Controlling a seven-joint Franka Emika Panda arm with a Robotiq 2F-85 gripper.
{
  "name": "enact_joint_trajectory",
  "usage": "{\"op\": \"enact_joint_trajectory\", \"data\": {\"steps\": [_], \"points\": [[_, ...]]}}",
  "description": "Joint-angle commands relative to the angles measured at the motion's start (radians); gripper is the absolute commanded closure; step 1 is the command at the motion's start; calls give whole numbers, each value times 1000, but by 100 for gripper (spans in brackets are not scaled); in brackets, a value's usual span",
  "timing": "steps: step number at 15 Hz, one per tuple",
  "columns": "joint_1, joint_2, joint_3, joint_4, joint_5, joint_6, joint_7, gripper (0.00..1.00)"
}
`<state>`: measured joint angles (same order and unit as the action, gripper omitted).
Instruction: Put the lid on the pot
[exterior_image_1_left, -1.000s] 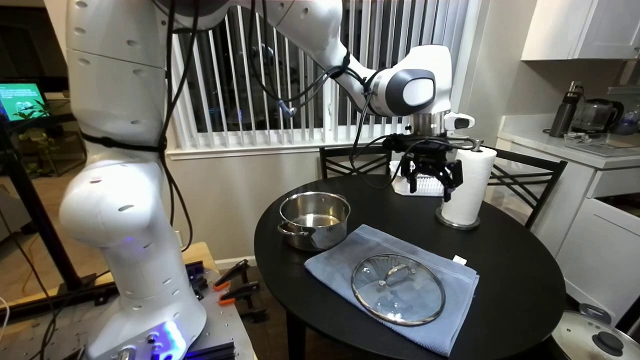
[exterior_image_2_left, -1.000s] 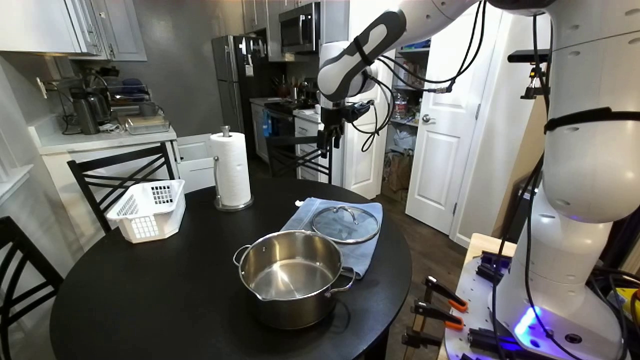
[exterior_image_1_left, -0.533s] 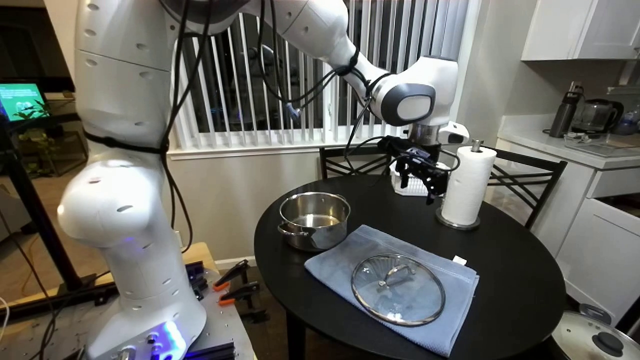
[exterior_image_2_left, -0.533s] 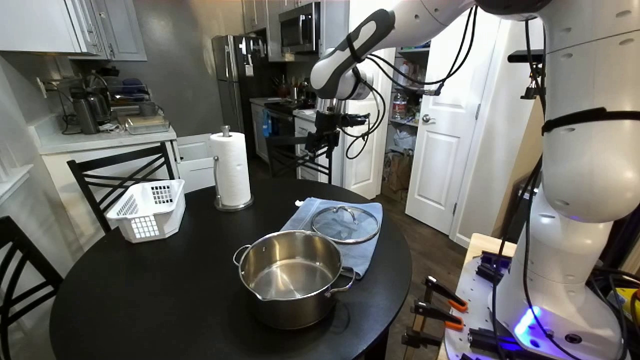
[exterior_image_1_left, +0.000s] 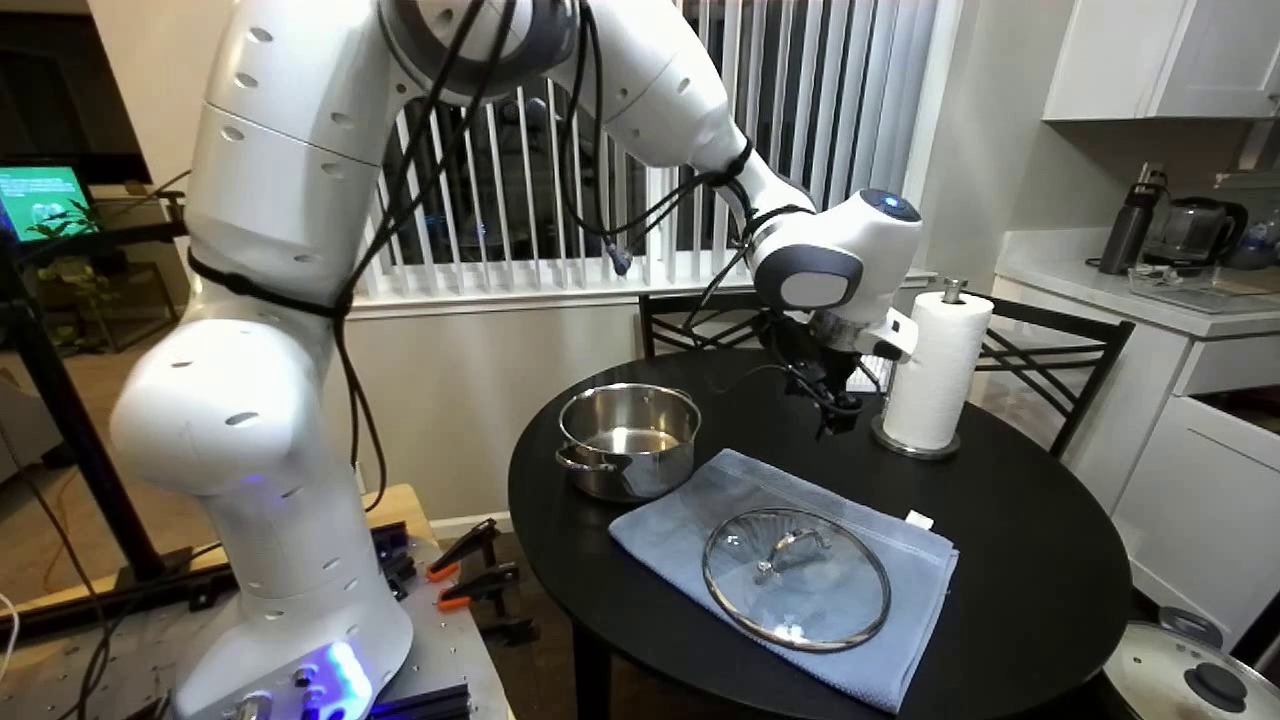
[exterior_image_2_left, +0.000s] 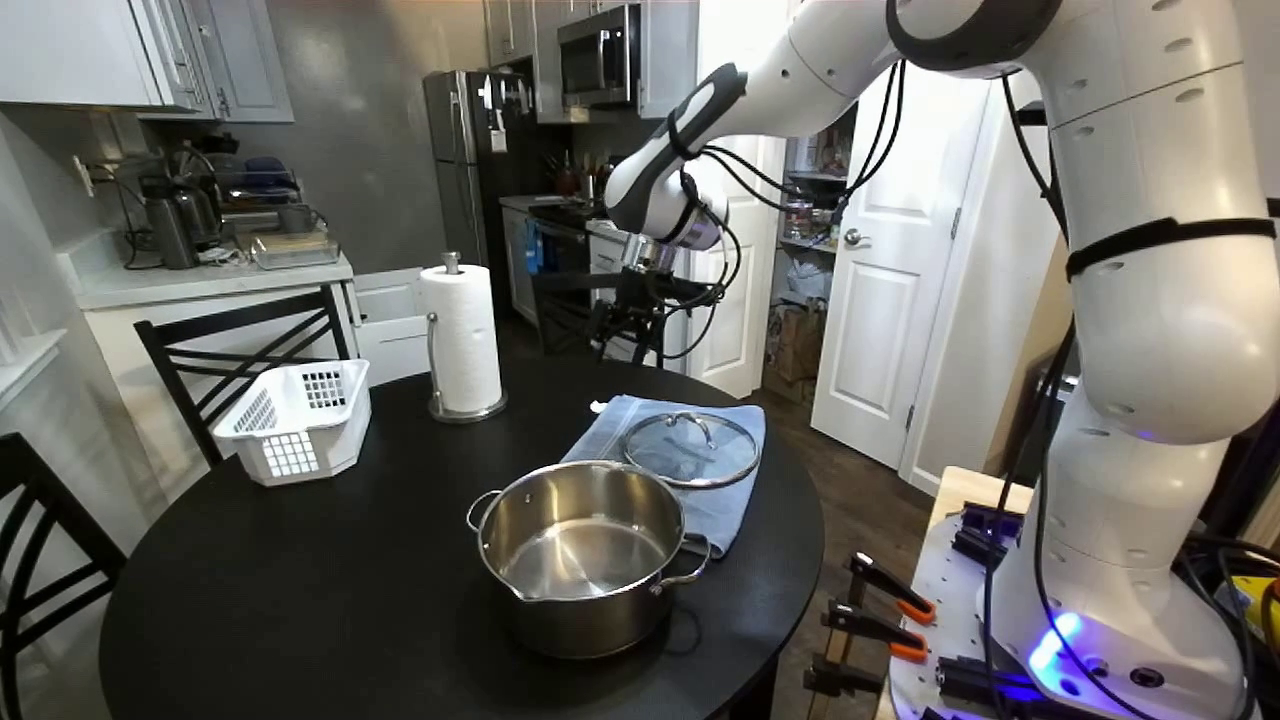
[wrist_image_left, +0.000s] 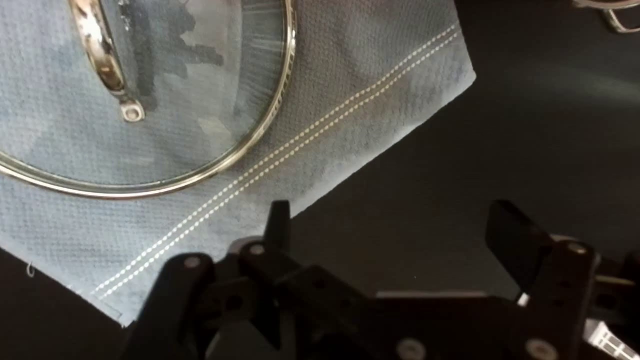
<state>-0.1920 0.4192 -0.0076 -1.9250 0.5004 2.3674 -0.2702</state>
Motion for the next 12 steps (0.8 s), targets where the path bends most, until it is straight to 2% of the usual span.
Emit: {"op": "enact_joint_trajectory", "data": {"steps": [1,4,6,9,12], "points": [[-10,87,8,36,-12,22,24,0],[21,60,-40,-18,-99,89,119,0],[32,67,-65,-20,-172,88,182,0],[22,104,-67,-8,-224,64,212,0],[9,154,-43,-3,-221,77,180,0]]}}
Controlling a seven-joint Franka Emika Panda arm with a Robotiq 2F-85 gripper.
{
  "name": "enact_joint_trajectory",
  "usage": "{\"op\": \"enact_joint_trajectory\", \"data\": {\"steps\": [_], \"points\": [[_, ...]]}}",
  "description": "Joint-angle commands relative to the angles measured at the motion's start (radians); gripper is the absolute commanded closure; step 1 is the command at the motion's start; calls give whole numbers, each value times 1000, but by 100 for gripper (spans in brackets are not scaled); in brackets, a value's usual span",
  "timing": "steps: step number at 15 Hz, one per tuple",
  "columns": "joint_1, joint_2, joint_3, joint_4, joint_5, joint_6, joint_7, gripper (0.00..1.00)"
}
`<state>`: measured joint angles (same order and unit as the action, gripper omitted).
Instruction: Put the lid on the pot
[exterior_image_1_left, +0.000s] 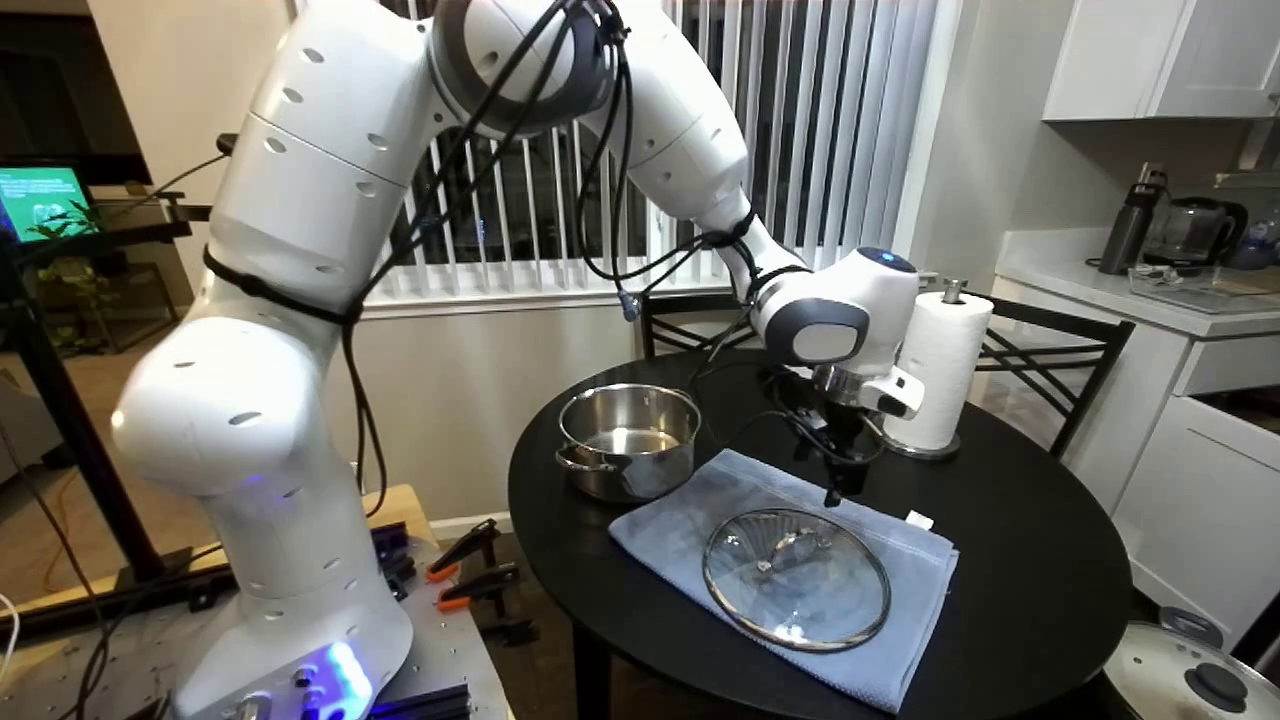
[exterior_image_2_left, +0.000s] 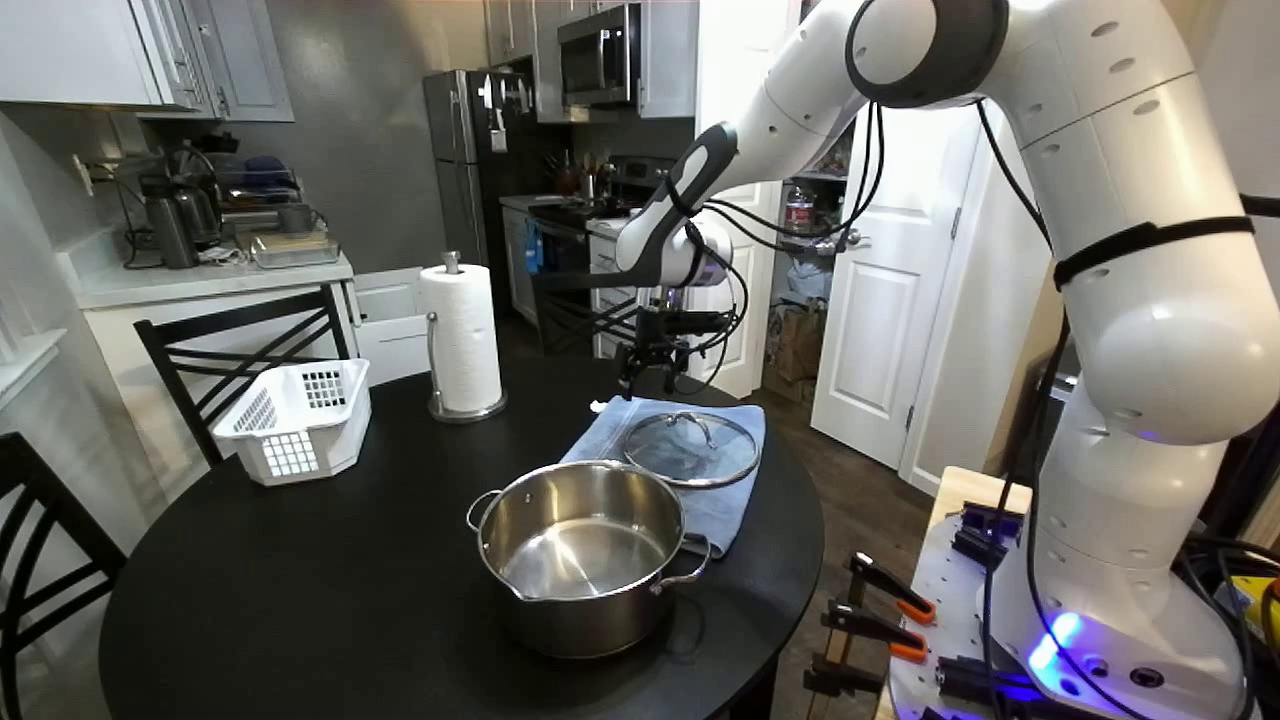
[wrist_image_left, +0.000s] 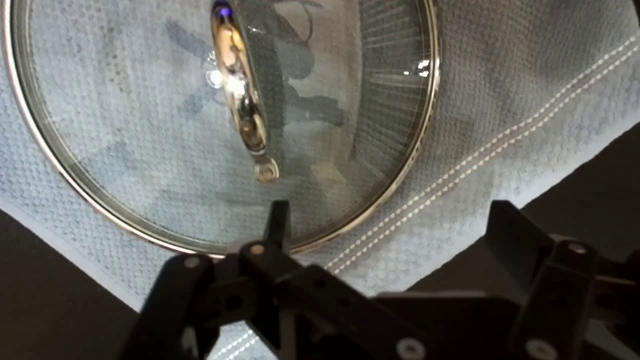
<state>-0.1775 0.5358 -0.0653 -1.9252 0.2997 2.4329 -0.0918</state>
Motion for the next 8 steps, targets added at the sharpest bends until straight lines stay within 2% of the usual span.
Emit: {"op": "enact_joint_trajectory", "data": {"steps": [1,8], "points": [[-10,52,17,-6,-15,18,3,0],[42,8,-50,-135,-74,116,140,0]]}}
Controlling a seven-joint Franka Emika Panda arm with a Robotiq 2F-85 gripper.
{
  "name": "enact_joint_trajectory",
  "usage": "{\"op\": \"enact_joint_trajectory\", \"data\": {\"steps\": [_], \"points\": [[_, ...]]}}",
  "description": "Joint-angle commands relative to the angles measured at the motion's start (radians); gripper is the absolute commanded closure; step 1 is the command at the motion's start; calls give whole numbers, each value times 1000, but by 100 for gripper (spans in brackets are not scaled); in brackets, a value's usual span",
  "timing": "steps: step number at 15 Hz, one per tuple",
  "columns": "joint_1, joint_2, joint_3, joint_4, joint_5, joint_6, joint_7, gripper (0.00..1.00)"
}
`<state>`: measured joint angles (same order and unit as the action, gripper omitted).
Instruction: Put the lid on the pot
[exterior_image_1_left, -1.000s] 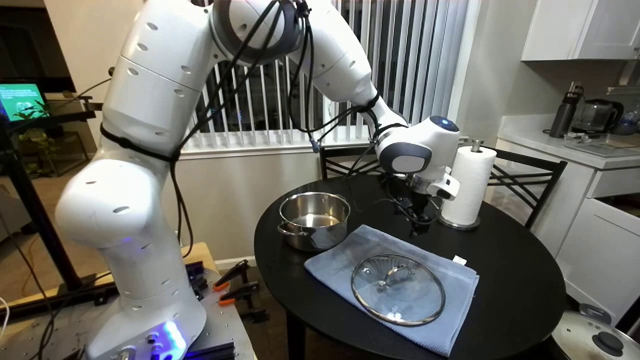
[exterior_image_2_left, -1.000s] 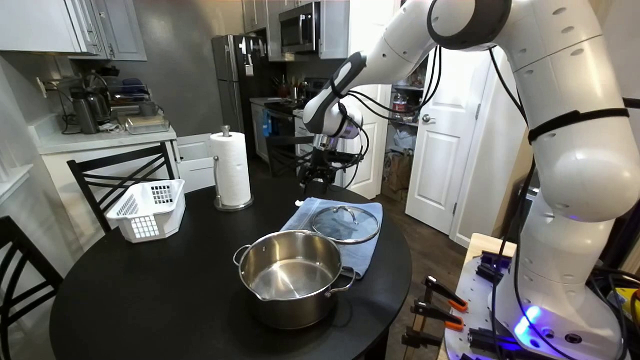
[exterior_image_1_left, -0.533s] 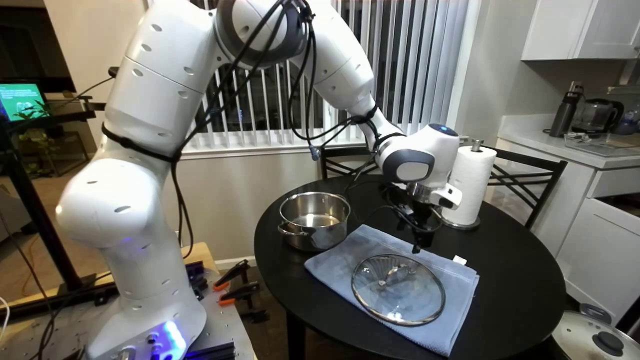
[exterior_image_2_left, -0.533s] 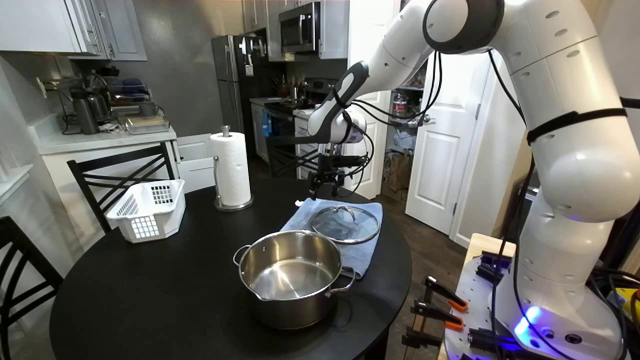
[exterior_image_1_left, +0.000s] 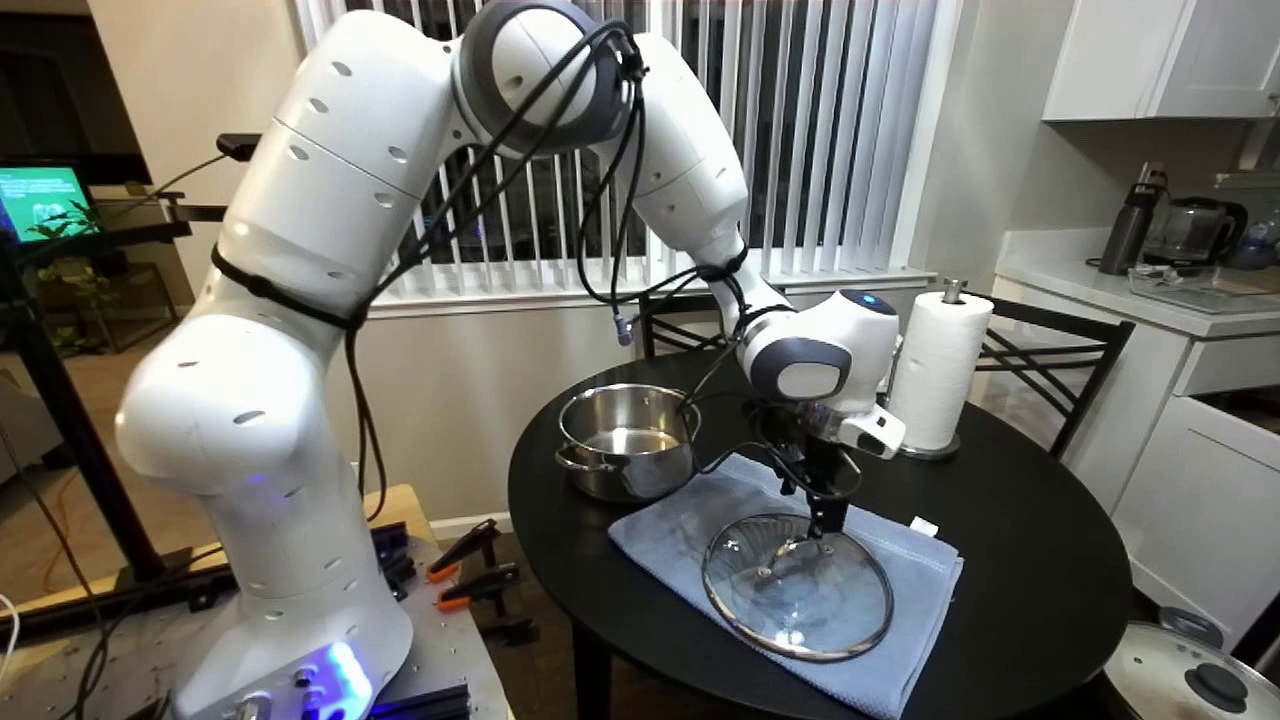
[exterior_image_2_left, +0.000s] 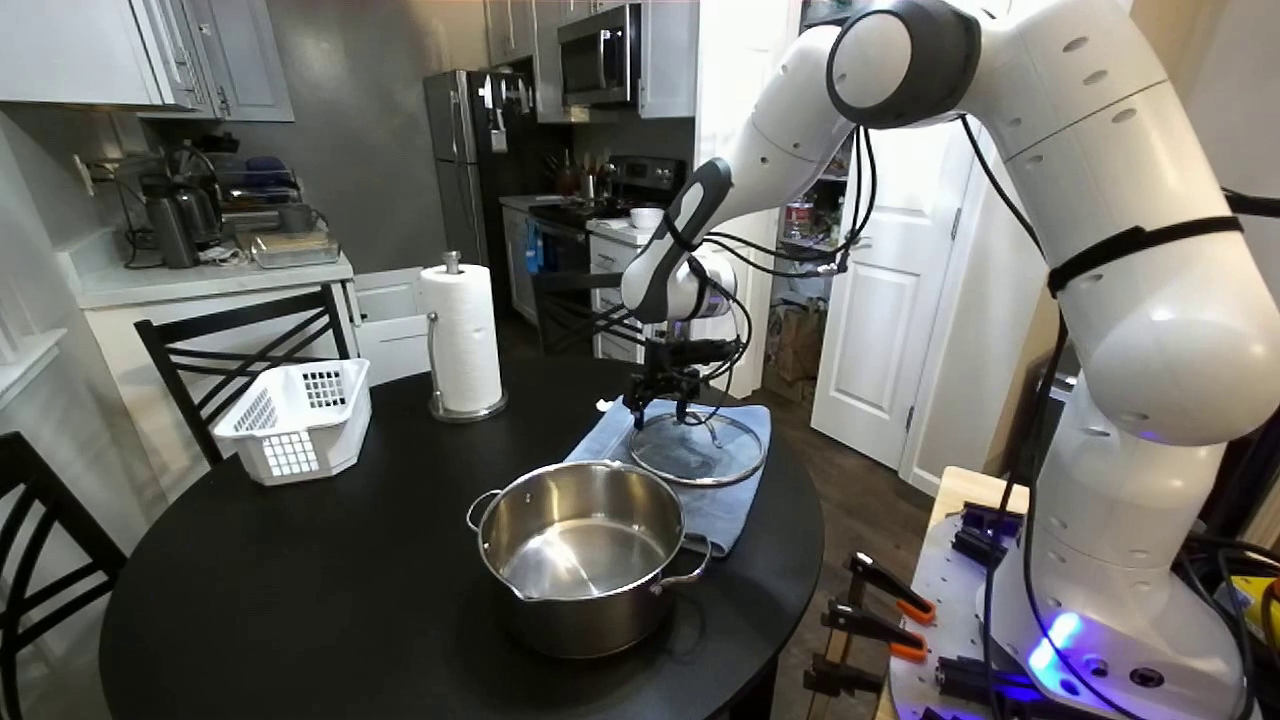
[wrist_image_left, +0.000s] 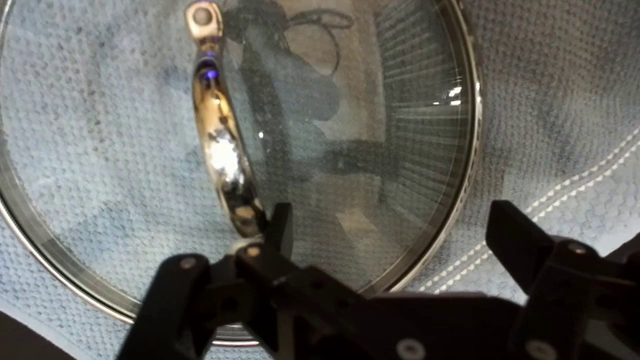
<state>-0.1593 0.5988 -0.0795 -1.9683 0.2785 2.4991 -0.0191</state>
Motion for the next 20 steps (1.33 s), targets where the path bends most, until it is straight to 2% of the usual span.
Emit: {"op": "enact_joint_trajectory", "data": {"steps": [1,6,10,16,20], "points": [[27,-64,-36,-106,-63,72,65,0],[17,-134,-5,-202,-84,215,-2,0],[-7,-178,7,-265,-87,265,-18,0],[-138,-145,71,-281,7,246,-136,0],[-130,-133,33,-278,-42,239,-114,0]]}}
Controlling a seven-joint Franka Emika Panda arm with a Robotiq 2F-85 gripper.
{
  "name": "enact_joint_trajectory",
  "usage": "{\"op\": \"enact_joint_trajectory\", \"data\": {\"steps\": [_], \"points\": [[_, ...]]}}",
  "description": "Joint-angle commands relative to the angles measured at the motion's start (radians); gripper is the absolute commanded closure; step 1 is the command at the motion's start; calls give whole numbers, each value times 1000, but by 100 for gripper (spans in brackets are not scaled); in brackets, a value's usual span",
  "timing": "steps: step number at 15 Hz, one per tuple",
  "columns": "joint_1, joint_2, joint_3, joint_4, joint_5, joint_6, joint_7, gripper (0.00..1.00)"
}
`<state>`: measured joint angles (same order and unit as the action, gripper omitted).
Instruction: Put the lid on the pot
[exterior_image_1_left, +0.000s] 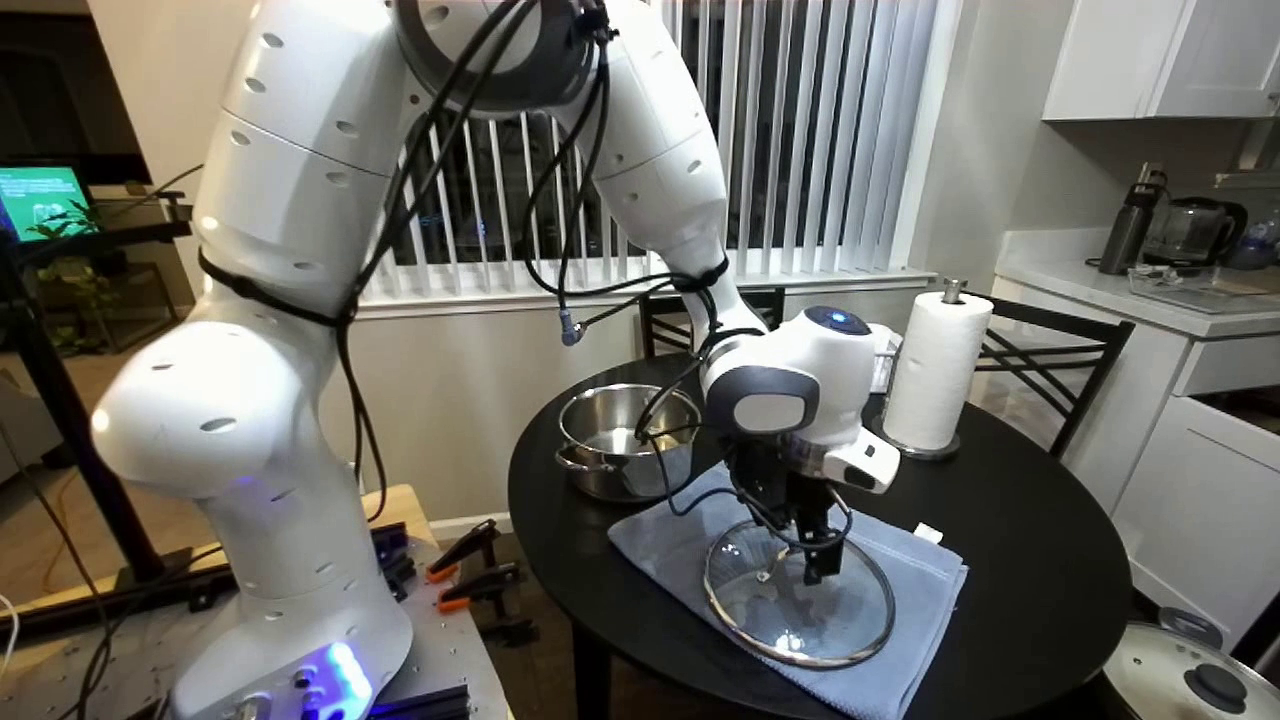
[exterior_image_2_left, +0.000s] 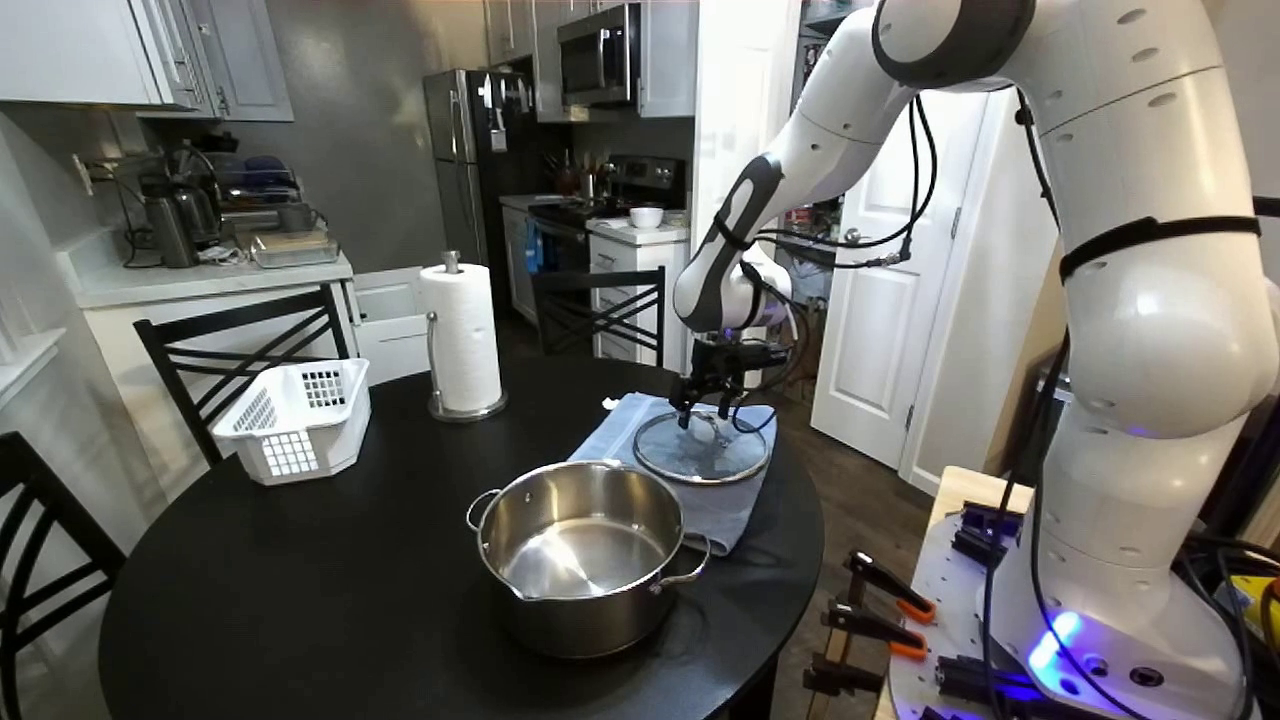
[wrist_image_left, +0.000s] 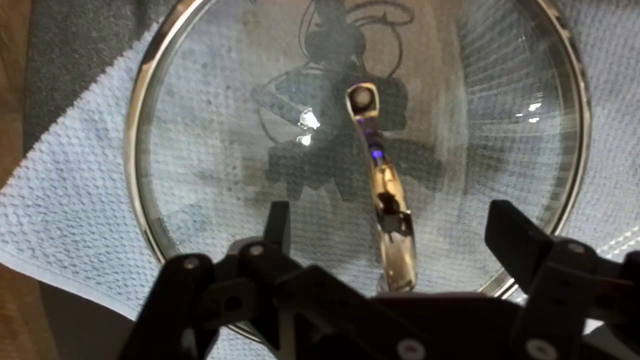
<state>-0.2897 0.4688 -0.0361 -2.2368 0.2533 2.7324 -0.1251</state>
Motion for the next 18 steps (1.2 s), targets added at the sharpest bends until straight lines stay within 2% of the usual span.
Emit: {"op": "enact_joint_trajectory", "data": {"steps": [1,7,14,15,16,18], "points": [[17,-1,-28,-4,-37,3,13,0],[111,-4,-102,32,-168,-47,95,0],[109,-13,-86,50,-173,-126,66,1],[108,-15,-88,49,-174,-135,66,18],[108,-15,-90,50,-175,-142,67,27],[108,-14,-93,51,-176,-152,68,40]]}}
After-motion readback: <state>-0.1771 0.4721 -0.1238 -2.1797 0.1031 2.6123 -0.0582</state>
